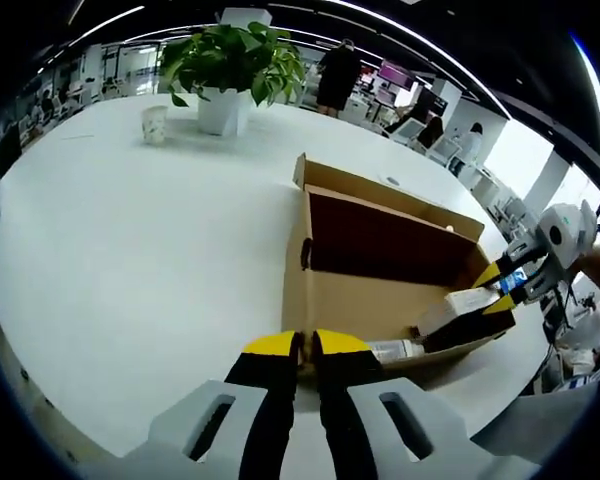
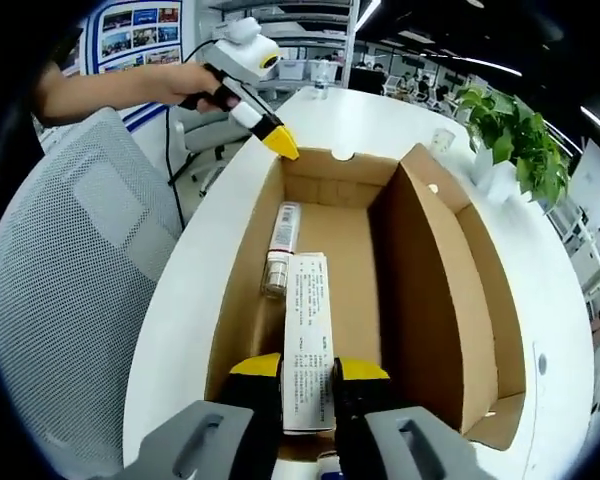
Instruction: Operate the shoe box by opening the lid, removing the specified soft item, and placing it in the target area until the item is outside and the box remains undamaged.
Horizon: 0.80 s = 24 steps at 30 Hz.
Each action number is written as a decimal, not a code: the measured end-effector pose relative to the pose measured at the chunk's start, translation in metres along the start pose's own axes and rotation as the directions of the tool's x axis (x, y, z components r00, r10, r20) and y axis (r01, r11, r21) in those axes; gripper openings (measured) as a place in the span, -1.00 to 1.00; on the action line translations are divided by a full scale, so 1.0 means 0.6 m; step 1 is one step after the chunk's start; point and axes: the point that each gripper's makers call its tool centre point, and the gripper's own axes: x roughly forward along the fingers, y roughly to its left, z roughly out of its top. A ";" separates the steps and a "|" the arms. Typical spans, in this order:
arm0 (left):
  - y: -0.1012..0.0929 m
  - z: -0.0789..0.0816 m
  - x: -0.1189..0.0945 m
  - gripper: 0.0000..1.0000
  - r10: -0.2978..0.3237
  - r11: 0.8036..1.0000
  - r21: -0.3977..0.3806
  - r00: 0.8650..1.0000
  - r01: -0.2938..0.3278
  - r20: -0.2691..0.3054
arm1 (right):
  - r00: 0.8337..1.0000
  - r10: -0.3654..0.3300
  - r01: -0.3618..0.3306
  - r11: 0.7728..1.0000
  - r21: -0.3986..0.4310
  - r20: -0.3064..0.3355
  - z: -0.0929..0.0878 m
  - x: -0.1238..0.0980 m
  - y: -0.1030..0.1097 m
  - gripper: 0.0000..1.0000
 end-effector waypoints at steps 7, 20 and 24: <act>0.000 0.000 0.002 -0.92 0.008 1.000 0.009 1.000 -0.008 -0.010 | 0.999 -0.028 0.028 1.000 0.000 0.017 0.005 -0.023 -0.014 -0.70; 0.000 0.000 0.002 -0.92 0.018 1.000 0.012 1.000 -0.018 -0.009 | 0.996 -0.066 0.067 0.998 -0.010 0.068 0.030 -0.067 -0.025 -0.71; 0.000 0.000 0.002 -0.92 0.020 1.000 0.014 1.000 -0.020 -0.009 | 0.994 -0.078 0.079 0.997 -0.012 0.083 0.036 -0.082 -0.027 -0.71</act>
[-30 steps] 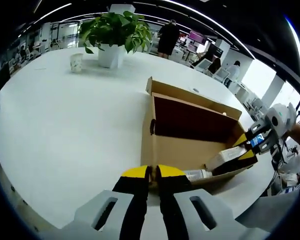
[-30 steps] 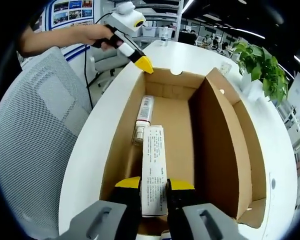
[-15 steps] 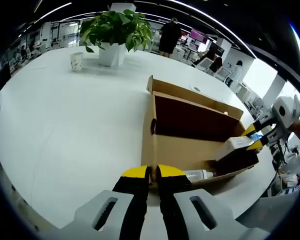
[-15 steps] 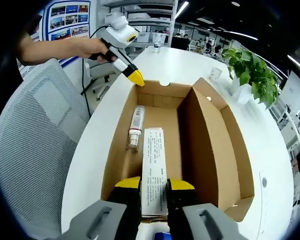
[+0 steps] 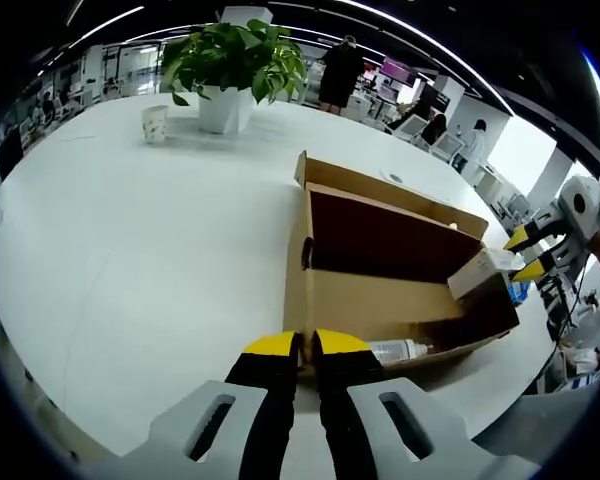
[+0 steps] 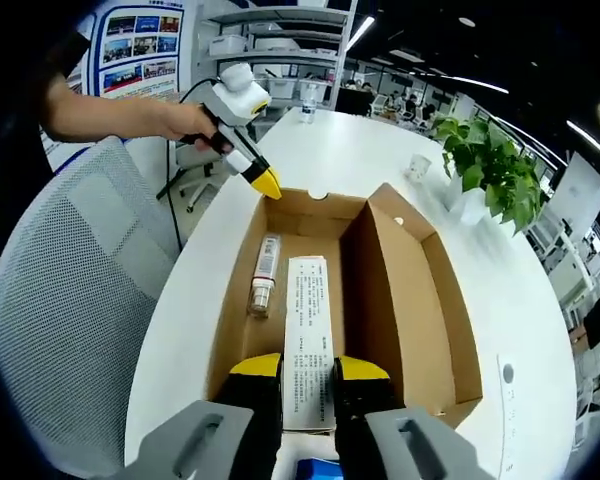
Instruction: Operate the shoe box by opening the lid, removing the specified soft item, and placing it in the target area until the item is outside and the box remains undamaged.
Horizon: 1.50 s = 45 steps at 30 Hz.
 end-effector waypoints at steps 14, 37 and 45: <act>0.004 0.000 0.005 -0.92 -0.001 1.000 -0.003 1.000 0.001 0.002 | 0.999 -0.032 0.033 0.999 -0.026 0.012 0.003 -0.042 -0.003 -0.71; 0.002 -0.001 0.005 -0.92 -0.004 1.000 -0.007 1.000 0.004 0.003 | 0.996 -0.094 0.094 0.996 -0.011 0.008 -0.034 -0.110 -0.024 -0.71; 0.001 -0.001 0.004 -0.92 -0.007 1.000 -0.005 1.000 0.007 0.001 | 0.994 -0.111 0.111 0.994 0.000 -0.002 -0.055 -0.128 -0.034 -0.71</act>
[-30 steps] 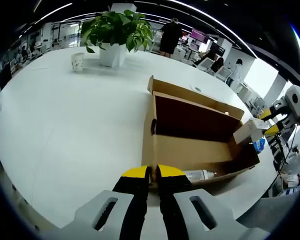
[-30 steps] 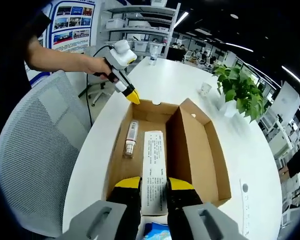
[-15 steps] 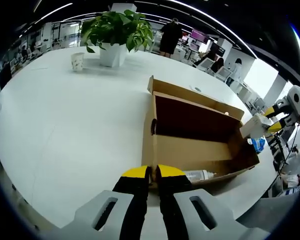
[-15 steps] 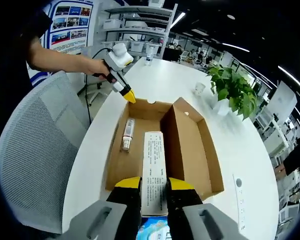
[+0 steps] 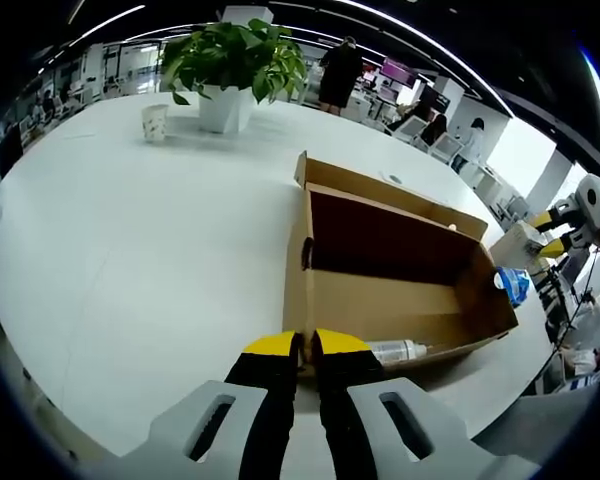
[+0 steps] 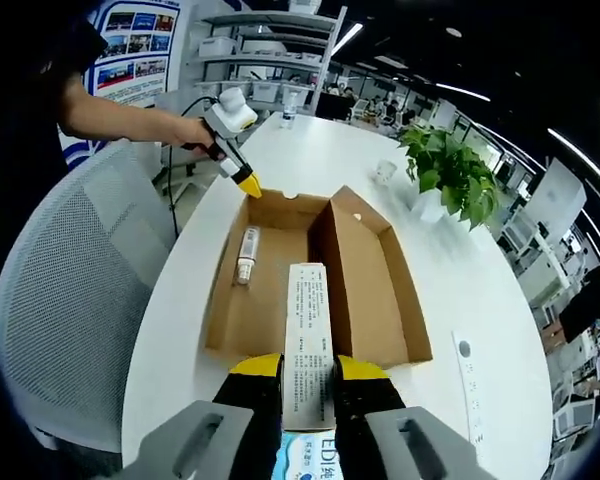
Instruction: Operate the shoe box by opening the lid, removing the specified soft item, and placing it in the target area until the item is outside and the box remains undamaged.
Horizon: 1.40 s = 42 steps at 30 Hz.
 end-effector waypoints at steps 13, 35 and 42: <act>0.001 0.001 0.001 -0.92 -0.001 1.000 0.001 1.000 0.001 -0.003 | 0.999 -0.033 0.033 0.999 0.023 -0.024 -0.048 -0.025 -0.025 -0.71; 0.000 0.001 0.000 -0.92 0.001 1.000 0.010 1.000 -0.001 -0.005 | 0.993 -0.081 0.086 0.995 0.055 -0.090 -0.138 -0.065 -0.062 -0.71; 0.001 0.001 0.001 -0.92 0.001 1.000 0.008 1.000 -0.001 -0.004 | 0.989 -0.092 0.101 0.992 0.069 -0.115 -0.168 -0.071 -0.073 -0.71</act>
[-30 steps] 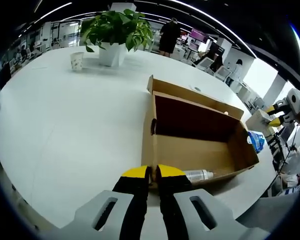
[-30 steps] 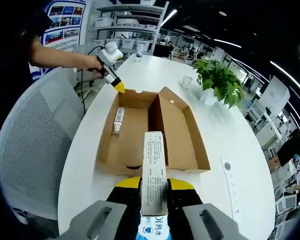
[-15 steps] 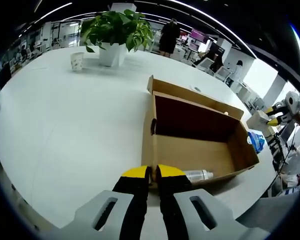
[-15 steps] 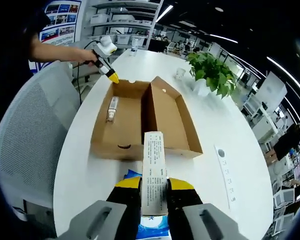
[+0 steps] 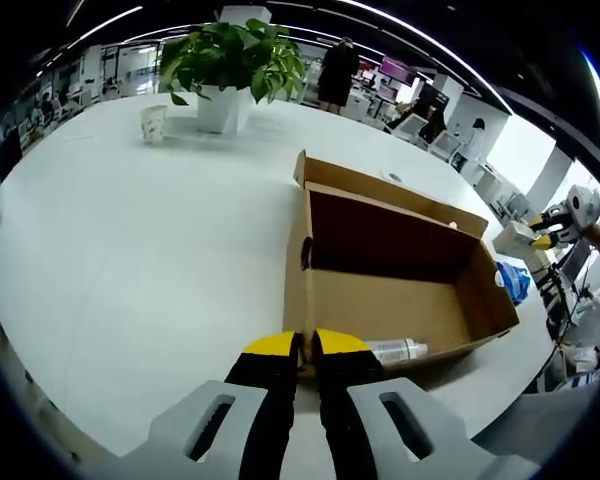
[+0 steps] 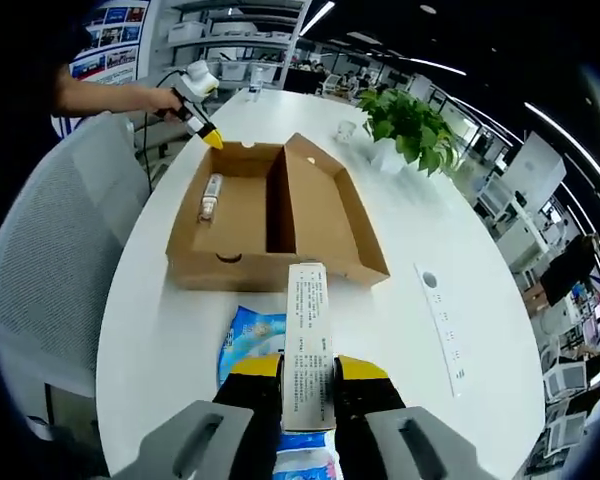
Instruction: Operate the shoe box by opening the lid, removing the specified soft item, and placing it in the target area until the item is outside and the box remains undamaged.
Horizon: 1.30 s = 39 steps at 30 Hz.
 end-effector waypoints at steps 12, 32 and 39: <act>0.000 0.000 0.002 -0.92 0.004 1.000 0.004 1.000 -0.004 -0.002 | 0.999 -0.019 0.020 1.000 0.022 -0.043 -0.048 -0.002 -0.024 -0.71; 0.000 0.001 0.002 -0.92 0.003 1.000 -0.001 1.000 -0.003 0.000 | 0.992 -0.033 0.038 0.999 0.036 -0.118 -0.113 -0.005 -0.043 -0.71; 0.000 0.002 0.003 -0.92 0.006 1.000 -0.001 1.000 -0.006 0.002 | 0.989 -0.034 0.039 0.999 0.033 -0.146 -0.135 -0.002 -0.057 -0.71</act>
